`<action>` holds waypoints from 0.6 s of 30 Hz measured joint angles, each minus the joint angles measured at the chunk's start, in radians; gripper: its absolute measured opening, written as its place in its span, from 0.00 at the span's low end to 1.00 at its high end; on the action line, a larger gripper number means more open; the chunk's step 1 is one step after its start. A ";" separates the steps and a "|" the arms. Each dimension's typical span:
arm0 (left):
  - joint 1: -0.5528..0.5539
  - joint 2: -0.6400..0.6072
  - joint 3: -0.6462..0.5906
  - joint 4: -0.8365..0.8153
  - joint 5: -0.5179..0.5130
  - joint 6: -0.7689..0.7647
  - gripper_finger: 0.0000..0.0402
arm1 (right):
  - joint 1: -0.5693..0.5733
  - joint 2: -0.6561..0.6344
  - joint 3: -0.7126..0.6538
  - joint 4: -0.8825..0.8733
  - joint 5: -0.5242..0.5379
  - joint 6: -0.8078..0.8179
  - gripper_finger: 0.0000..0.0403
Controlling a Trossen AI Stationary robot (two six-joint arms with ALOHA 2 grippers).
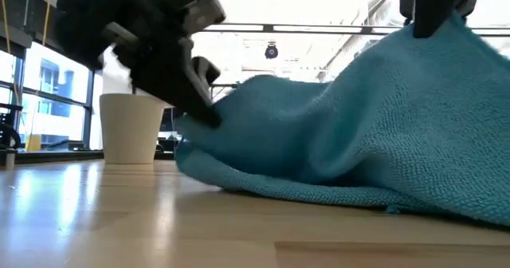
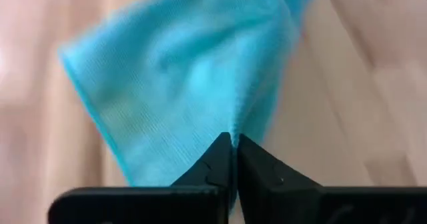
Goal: Fold microfiber towels
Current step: Fold the blue microfiber towel
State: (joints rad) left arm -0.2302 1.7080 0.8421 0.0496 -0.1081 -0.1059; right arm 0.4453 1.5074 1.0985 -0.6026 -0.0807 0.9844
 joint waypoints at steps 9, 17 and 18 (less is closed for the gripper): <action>-0.034 -0.100 0.142 -0.337 -0.303 0.057 0.01 | 0.049 0.000 0.048 -0.164 0.239 -0.176 0.00; -0.017 -0.221 0.276 -0.520 -0.518 0.200 0.01 | 0.075 0.000 0.282 -0.647 0.582 -0.208 0.00; -0.008 -0.241 0.288 -0.536 -0.530 0.221 0.01 | 0.073 -0.001 0.310 -0.700 0.615 -0.215 0.00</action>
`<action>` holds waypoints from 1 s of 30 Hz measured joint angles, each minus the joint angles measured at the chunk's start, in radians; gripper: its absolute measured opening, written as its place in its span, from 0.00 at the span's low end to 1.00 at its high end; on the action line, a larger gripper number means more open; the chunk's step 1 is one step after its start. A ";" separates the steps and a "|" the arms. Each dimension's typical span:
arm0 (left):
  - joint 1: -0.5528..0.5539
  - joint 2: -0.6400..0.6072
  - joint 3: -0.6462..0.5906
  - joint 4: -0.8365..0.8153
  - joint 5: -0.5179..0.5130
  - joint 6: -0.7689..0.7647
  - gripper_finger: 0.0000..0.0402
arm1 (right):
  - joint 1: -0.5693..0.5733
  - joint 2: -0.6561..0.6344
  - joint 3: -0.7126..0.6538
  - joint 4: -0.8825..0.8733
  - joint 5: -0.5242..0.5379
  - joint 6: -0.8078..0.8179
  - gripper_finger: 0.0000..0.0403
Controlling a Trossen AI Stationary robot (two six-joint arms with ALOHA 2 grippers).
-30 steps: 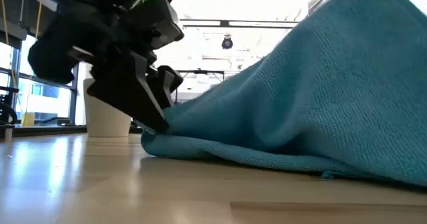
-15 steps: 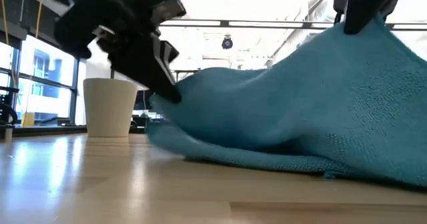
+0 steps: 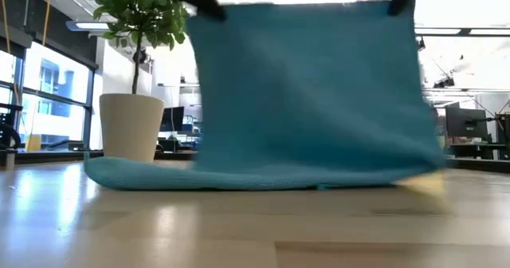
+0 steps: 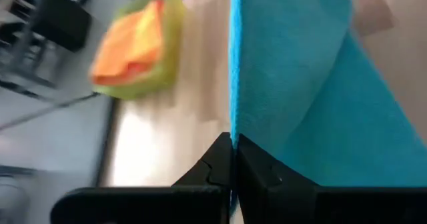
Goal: Fold microfiber towels
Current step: Fold the blue microfiber towel
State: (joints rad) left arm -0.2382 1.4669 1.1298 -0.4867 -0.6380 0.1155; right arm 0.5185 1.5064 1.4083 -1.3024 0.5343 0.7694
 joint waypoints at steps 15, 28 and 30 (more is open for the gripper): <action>0.137 -0.144 0.163 -0.016 -0.250 0.376 0.01 | -0.092 0.001 0.163 -0.130 0.512 -0.333 0.00; 0.228 -0.147 0.211 0.089 -0.316 0.573 0.01 | -0.269 0.002 0.163 -0.059 0.739 -0.703 0.00; 0.234 -0.147 0.212 0.108 -0.307 0.558 0.01 | -0.288 0.001 0.164 0.009 0.732 -0.714 0.00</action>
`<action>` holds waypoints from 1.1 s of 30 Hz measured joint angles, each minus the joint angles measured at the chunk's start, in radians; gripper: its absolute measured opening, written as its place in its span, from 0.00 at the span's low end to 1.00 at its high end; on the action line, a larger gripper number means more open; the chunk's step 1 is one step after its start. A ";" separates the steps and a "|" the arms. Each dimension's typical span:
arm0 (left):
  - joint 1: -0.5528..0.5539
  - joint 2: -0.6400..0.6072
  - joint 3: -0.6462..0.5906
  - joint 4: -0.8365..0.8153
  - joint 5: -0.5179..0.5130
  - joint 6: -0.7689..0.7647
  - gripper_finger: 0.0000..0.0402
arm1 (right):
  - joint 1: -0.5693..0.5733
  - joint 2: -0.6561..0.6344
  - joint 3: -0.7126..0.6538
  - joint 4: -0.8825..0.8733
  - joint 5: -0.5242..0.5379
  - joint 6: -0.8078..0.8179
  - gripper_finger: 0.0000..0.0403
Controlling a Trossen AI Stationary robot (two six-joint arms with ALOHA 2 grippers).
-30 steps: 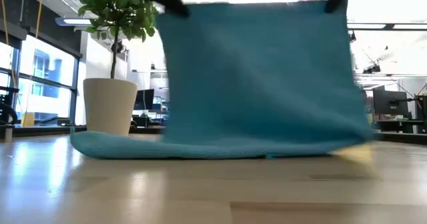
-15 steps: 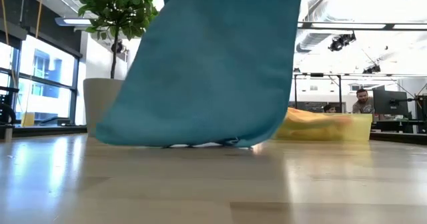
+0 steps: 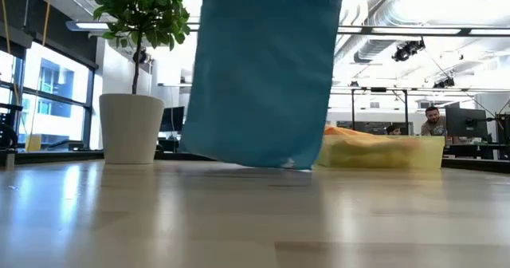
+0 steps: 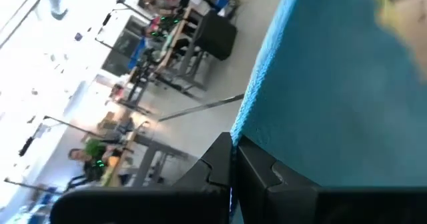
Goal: Fold microfiber towels
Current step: Fold the blue microfiber towel
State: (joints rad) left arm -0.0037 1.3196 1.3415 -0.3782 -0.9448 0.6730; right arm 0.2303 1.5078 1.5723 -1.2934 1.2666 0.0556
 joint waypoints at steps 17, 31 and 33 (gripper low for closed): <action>0.037 -0.001 0.000 0.028 0.023 0.069 0.01 | -0.047 -0.001 0.200 0.034 -0.113 -0.214 0.00; 0.173 0.001 0.000 0.106 0.025 0.006 0.01 | -0.208 0.001 0.181 0.108 -0.122 -0.221 0.00; 0.138 0.001 0.000 0.064 -0.020 -0.072 0.01 | -0.182 0.001 0.181 0.101 -0.163 -0.210 0.00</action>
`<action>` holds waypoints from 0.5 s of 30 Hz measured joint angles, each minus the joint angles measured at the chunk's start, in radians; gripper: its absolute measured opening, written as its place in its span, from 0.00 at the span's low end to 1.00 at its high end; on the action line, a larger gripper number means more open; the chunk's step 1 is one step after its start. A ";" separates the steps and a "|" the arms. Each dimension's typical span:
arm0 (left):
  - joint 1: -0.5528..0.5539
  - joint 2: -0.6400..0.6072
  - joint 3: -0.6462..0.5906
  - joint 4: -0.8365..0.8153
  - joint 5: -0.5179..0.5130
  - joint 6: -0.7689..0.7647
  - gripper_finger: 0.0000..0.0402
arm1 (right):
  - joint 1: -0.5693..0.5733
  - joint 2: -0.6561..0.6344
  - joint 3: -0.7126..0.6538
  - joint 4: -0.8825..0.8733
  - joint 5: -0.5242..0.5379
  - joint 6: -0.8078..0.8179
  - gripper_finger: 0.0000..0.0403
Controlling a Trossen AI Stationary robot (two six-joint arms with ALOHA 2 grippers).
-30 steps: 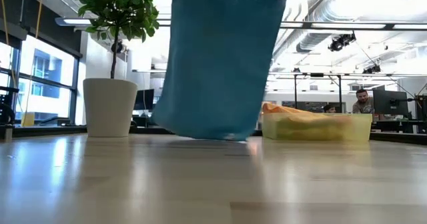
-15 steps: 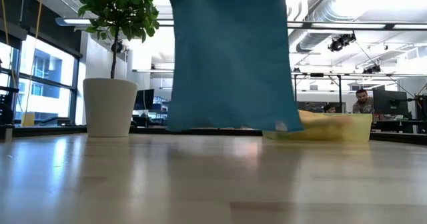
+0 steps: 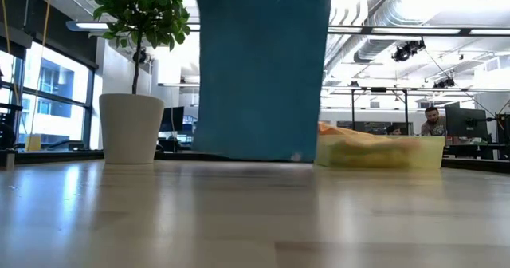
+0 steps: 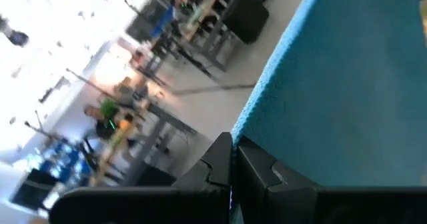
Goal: Fold microfiber towels
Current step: Fold the blue microfiber towel
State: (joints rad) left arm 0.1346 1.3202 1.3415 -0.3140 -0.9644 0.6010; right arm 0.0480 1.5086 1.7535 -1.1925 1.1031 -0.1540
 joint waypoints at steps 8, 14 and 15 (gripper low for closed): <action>-0.189 0.015 -0.088 -0.499 0.211 -0.676 0.01 | 0.142 0.120 -0.001 -0.197 -0.285 0.390 0.00; -0.384 0.044 -0.266 -0.402 0.329 -0.859 0.01 | 0.287 0.302 -0.002 -0.222 -0.490 0.641 0.00; -0.414 0.053 -0.284 -0.399 0.352 -0.887 0.01 | 0.312 0.327 -0.002 -0.210 -0.522 0.680 0.00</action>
State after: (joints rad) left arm -0.2798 1.3731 1.0572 -0.7134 -0.6119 -0.2865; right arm 0.3603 1.8359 1.7515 -1.4023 0.5812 0.5265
